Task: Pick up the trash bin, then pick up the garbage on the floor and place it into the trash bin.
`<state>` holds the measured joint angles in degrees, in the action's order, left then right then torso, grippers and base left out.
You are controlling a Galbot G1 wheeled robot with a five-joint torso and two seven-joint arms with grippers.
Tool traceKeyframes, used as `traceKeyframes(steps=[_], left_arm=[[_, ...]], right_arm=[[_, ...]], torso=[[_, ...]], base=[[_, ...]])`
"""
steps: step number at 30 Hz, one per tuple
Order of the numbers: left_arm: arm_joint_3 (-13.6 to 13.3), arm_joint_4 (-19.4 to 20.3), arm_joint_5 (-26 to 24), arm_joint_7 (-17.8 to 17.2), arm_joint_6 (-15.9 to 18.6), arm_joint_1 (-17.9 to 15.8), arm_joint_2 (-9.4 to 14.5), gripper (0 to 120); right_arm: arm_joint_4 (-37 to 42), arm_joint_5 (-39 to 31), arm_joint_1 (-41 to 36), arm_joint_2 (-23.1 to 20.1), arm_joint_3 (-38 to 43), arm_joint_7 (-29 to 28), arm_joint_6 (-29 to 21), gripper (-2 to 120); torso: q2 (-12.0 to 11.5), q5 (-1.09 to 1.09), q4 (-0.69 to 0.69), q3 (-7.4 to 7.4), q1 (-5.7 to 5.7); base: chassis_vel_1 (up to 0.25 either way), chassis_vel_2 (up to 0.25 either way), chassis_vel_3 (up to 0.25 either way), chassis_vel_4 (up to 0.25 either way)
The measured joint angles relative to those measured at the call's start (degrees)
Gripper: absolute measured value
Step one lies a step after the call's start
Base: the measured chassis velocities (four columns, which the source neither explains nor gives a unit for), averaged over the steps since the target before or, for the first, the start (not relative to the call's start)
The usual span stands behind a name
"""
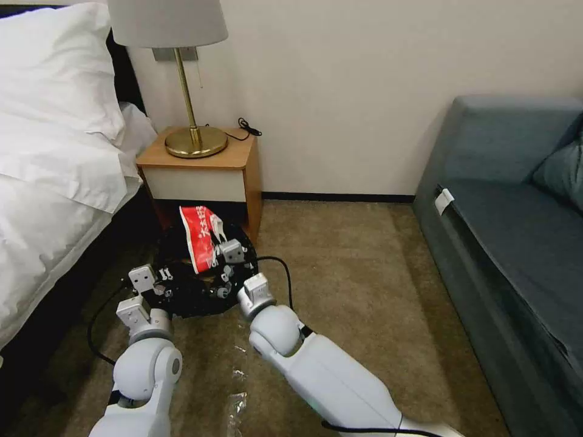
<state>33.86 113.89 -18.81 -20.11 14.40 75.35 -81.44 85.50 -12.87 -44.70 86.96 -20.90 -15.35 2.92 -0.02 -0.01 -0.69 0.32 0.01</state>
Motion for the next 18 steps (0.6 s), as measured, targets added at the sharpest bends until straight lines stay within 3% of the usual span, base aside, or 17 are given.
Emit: traceKeyframes(steps=[6,8,11,13,18], left_arm=[[0.0,0.0,0.0,0.0,0.1,-0.1,0.1,5],[-0.1,0.0,-0.1,-0.1,0.1,-0.2,0.0,5],[-0.3,0.0,-0.2,-0.2,0.2,-0.2,0.1,5],[-0.4,-0.1,-0.3,-0.2,0.2,-0.5,0.4,5],[-0.6,-0.2,-0.4,-0.3,0.4,-0.7,0.7,5]], right_arm=[[0.0,0.2,-0.5,0.0,0.2,0.1,0.0,24],[0.1,0.3,-0.6,-0.2,0.2,0.2,0.0,36],[0.2,0.3,-0.6,-0.2,0.3,0.2,0.0,41],[0.4,0.3,-0.7,-0.1,0.7,0.2,0.0,52],[0.6,0.4,-0.8,0.1,1.0,0.3,0.0,66]], torso=[[0.0,0.00,0.00,0.00,0.00],[0.0,0.00,0.00,0.00,0.00],[0.0,0.00,0.00,0.00,0.00],[0.0,0.00,0.00,0.00,0.00],[0.0,0.00,0.00,0.00,0.00]], base=[[0.000,0.000,0.000,0.000],[0.000,0.000,0.000,0.000],[0.000,0.000,0.000,0.000],[0.000,0.000,0.000,0.000],[0.000,0.000,0.000,0.000]])
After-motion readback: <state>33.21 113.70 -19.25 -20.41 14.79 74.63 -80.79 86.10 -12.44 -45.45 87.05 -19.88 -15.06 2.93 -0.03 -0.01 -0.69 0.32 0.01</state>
